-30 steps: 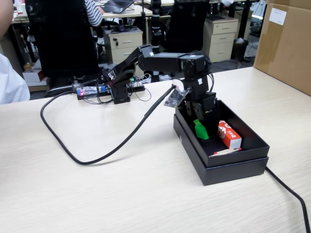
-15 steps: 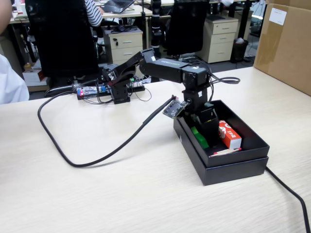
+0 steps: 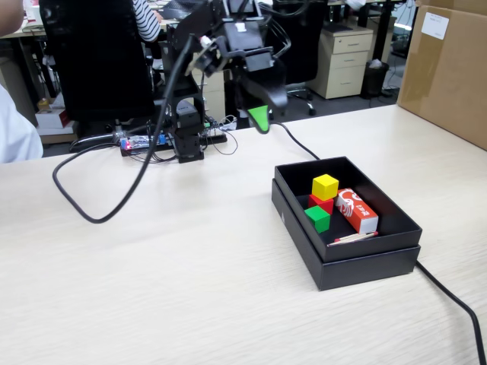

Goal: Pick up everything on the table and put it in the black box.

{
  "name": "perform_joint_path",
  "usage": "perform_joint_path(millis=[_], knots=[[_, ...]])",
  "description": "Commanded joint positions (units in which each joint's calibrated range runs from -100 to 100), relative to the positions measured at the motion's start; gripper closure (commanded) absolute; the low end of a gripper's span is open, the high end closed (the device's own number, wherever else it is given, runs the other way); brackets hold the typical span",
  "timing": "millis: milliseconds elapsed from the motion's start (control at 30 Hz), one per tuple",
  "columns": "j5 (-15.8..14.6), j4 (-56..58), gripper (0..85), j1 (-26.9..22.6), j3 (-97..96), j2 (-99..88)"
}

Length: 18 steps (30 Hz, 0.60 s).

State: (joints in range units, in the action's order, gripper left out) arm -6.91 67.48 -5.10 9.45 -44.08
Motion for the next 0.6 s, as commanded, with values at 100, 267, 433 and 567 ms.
perform_joint_path(millis=[100, 267, 433, 567], knots=[[4.44, -15.43, 39.0, 6.01, -28.21, -27.24], [6.84, -29.25, 39.0, 7.57, -55.69, -44.79], [7.33, -35.21, 38.7, 7.72, -69.28, -54.32], [7.52, -36.16, 35.5, 7.91, -75.00, -55.92]])
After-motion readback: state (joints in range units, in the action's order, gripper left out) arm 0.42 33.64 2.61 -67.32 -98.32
